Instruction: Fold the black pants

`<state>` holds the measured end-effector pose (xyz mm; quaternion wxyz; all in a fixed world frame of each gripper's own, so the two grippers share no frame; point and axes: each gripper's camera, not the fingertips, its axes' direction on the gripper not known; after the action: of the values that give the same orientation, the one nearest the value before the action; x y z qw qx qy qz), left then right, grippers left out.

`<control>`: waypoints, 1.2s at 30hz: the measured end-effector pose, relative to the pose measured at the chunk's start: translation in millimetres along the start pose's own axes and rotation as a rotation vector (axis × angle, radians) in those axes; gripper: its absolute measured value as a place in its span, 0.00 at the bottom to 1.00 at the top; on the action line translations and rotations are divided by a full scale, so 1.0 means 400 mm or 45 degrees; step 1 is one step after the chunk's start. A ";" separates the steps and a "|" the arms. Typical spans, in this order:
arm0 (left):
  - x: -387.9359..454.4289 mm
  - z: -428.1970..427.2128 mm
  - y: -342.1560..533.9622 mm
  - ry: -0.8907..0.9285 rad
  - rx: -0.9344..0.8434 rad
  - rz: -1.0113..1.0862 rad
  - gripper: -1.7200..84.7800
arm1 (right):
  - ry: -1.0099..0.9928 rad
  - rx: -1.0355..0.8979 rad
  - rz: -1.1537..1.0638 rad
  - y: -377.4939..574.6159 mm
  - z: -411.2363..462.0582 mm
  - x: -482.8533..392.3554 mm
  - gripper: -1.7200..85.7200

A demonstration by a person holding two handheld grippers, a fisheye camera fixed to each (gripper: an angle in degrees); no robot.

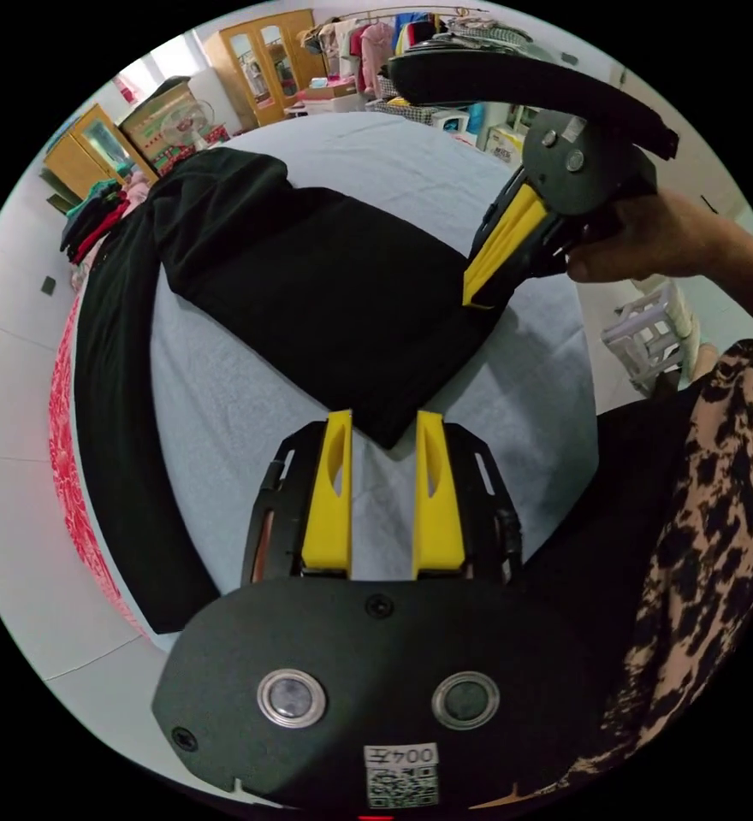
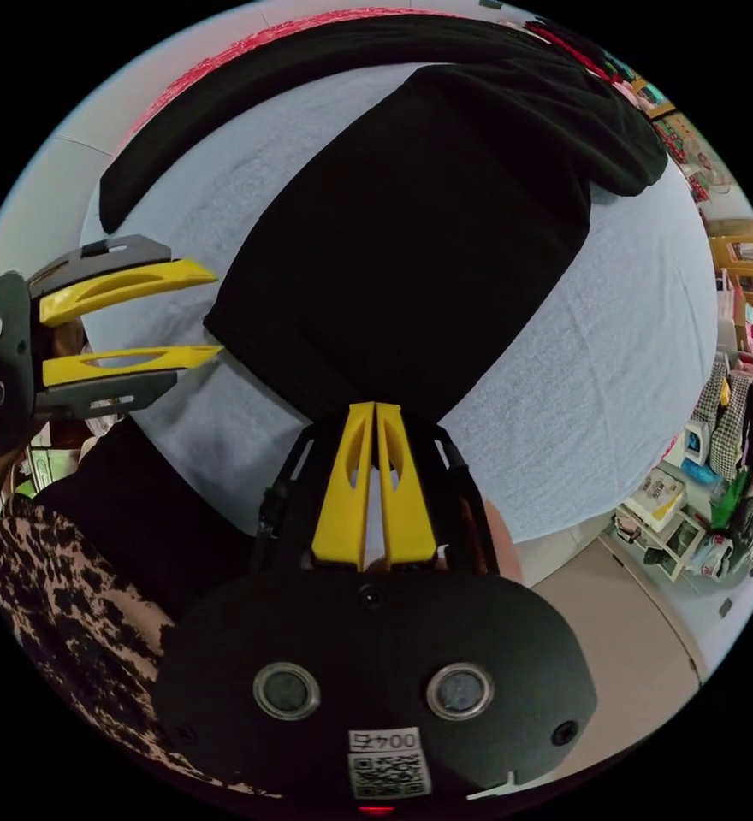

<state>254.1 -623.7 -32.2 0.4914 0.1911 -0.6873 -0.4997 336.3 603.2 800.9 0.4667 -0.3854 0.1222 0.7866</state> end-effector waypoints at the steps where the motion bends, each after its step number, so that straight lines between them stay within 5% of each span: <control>1: 0.001 0.002 -0.003 -0.006 -0.004 0.003 0.14 | -0.011 0.014 0.005 0.013 -0.003 0.004 0.01; 18: -0.080 0.038 0.020 0.110 -0.056 -0.056 0.11 | -0.169 0.243 0.070 0.222 -0.034 0.113 0.03; 24: -0.130 0.009 0.040 0.189 -0.021 -0.101 0.10 | -0.638 0.467 0.246 0.381 -0.059 0.289 0.17; 29: -0.174 -0.017 0.061 0.257 0.013 -0.142 0.09 | -1.179 0.580 0.486 0.506 0.037 0.429 0.18; 36: -0.231 -0.055 0.082 0.333 0.045 -0.174 0.08 | -1.364 0.544 0.555 0.509 0.100 0.443 0.13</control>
<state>321.8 -551.1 -47.8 0.5383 0.3095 -0.6114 -0.4905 100.6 629.8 666.1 0.3586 0.1993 0.1017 0.9063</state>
